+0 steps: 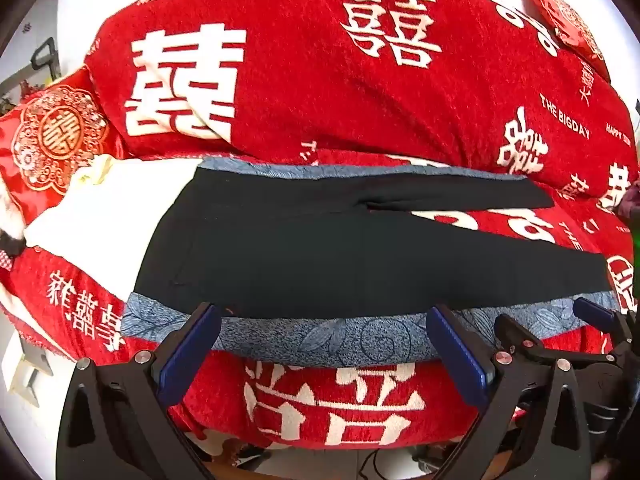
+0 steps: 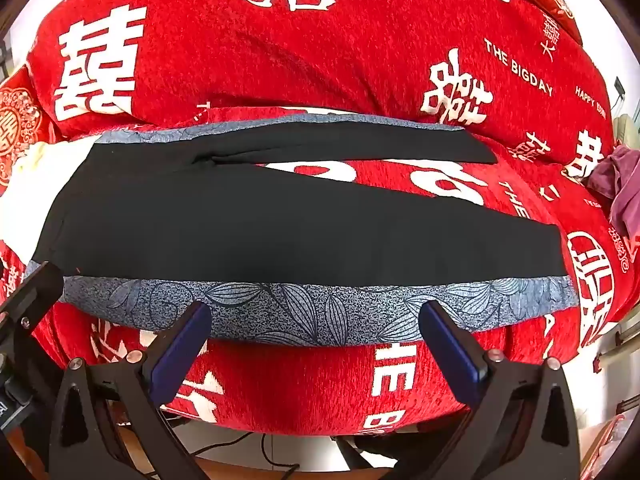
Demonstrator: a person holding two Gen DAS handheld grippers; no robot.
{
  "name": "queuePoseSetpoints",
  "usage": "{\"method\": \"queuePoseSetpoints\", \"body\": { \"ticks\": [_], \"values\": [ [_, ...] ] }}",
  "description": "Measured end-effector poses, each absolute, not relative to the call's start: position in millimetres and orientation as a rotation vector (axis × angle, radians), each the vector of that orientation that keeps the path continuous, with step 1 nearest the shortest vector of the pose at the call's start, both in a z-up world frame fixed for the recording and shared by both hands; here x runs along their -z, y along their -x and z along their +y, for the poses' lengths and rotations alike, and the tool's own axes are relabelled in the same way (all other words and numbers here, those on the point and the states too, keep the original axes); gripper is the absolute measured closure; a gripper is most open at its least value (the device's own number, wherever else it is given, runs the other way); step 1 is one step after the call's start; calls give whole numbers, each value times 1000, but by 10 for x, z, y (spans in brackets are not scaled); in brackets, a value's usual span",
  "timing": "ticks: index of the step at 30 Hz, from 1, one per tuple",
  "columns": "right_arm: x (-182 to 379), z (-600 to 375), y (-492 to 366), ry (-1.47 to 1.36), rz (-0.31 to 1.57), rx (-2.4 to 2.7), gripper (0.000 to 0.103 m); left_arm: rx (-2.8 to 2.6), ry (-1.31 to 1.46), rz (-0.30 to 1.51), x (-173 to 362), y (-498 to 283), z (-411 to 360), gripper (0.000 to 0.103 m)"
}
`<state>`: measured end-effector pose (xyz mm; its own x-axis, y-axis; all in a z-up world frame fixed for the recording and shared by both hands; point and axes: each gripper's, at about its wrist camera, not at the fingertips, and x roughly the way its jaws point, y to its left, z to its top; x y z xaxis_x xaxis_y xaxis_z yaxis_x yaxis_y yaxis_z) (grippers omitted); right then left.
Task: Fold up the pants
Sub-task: 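Position both grippers over the black trousers near the grey waistband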
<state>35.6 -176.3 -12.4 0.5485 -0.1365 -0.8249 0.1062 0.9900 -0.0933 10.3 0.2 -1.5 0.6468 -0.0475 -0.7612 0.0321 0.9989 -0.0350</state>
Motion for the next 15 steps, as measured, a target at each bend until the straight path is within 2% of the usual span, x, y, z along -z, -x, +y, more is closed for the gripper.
{"method": "queuePoseSetpoints", "body": {
  "ticks": [6,11,15],
  "values": [
    [142,-1755,-370,83,992,151,0,89,22,976,178,-171,-13,0],
    [105,-1739,-356,70,996,115,0,-29,-48,944,105,-116,25,0],
    [-25,-1741,-372,59,993,94,0,-58,-52,873,-150,-50,79,0]
  ]
}}
